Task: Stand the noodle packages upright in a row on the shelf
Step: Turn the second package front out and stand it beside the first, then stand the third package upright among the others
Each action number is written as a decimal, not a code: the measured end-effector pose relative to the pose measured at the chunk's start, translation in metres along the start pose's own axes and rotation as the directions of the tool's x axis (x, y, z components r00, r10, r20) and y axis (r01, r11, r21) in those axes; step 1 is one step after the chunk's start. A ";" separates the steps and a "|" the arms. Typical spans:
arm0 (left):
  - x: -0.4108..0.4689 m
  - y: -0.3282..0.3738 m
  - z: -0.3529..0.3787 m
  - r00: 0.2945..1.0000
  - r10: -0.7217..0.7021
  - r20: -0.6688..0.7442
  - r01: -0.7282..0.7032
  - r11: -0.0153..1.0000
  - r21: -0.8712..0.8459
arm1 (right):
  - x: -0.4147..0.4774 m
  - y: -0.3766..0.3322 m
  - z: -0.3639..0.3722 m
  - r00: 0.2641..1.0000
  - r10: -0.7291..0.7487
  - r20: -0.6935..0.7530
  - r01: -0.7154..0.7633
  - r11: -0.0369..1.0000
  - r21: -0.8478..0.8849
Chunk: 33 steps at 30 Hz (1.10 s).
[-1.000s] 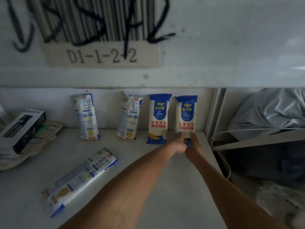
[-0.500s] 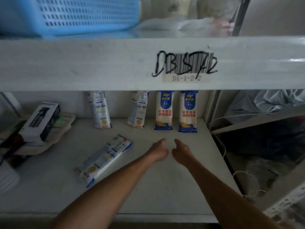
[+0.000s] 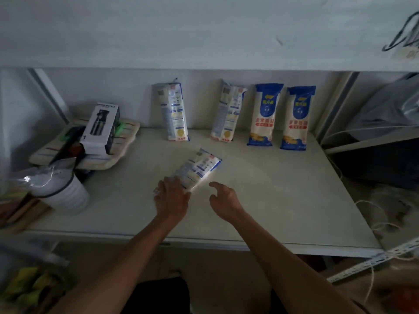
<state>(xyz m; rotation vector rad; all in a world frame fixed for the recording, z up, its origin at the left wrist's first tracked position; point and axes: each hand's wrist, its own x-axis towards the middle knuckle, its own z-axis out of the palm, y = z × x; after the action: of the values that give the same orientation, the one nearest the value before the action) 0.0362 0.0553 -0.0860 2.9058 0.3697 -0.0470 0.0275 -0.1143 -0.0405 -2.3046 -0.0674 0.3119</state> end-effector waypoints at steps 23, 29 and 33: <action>-0.022 0.013 -0.055 0.927 0.137 0.350 0.328 0.159 -0.931 | 0.006 -0.012 -0.012 0.951 0.261 0.169 -0.278 0.471 0.837; -0.020 0.020 -0.045 0.886 0.227 0.405 0.370 0.182 -0.911 | 0.006 0.000 -0.026 0.944 0.326 0.055 -0.225 0.509 0.831; -0.022 0.029 -0.049 0.928 0.202 0.314 0.266 0.230 -0.936 | 0.008 0.003 -0.034 0.957 0.290 -0.021 -0.188 0.674 0.715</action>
<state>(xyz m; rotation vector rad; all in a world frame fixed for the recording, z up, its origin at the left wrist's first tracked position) 0.0220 0.0329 -0.0308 1.5043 0.2356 -0.2717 0.0432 -0.1393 -0.0224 -1.5402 0.3756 0.2541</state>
